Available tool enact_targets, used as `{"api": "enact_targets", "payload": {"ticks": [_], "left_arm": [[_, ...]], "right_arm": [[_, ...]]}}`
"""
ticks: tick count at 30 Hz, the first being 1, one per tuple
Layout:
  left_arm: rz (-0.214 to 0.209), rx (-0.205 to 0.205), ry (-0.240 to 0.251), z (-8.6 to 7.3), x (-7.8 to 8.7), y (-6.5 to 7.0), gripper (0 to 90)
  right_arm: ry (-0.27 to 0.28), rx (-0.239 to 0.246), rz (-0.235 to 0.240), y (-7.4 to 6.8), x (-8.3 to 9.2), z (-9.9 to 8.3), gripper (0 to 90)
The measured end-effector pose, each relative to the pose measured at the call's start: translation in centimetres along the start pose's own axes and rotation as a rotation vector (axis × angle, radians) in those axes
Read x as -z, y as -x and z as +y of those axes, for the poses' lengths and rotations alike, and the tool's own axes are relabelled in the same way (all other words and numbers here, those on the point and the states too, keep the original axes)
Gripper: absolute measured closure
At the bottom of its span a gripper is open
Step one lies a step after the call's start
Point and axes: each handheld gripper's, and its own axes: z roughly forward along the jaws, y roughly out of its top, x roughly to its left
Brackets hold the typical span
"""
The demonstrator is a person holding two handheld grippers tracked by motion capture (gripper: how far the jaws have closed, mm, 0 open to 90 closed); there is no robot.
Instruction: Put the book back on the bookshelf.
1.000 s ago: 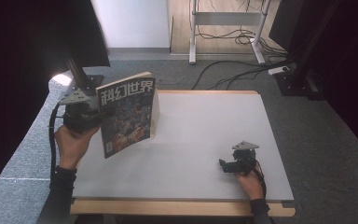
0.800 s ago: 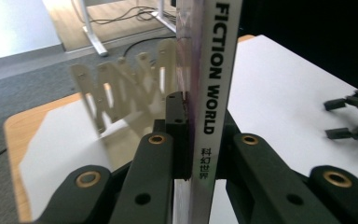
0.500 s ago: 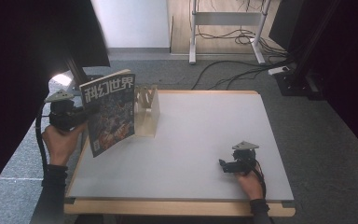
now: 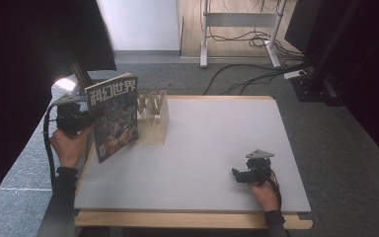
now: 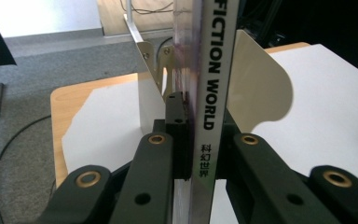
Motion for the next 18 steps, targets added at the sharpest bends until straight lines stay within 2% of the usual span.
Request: {"api": "enact_targets", "payload": {"ticks": [7, 11, 14, 15, 16, 18], "left_arm": [[0.016, 0.007, 0.057, -0.1, -1.9, 0.3, 82.7], [0.019, -0.024, 0.108, -0.9, -3.2, 0.8, 82.6], [-0.009, -0.036, 0.089, -1.7, -3.8, 0.8, 82.4], [-0.023, -0.028, 0.081, -1.9, -3.7, 0.8, 82.3], [-0.044, -0.013, 0.061, -1.9, -3.5, 0.6, 82.1], [-0.046, -0.022, 0.026, -1.8, -3.1, 0.6, 81.9]], "right_arm": [[0.0, 0.0, 0.0, 0.0, 0.0, 0.0, 3.0], [0.002, 0.003, -0.001, 0.0, 0.0, 0.0, 3.3], [0.003, 0.006, -0.001, 0.0, 0.0, 0.0, 3.4], [0.003, 0.006, -0.001, 0.0, 0.0, 0.0, 3.4], [0.003, 0.005, -0.001, 0.0, 0.0, 0.0, 3.4], [0.002, 0.005, -0.002, 0.0, 0.0, 0.0, 3.4]]}}
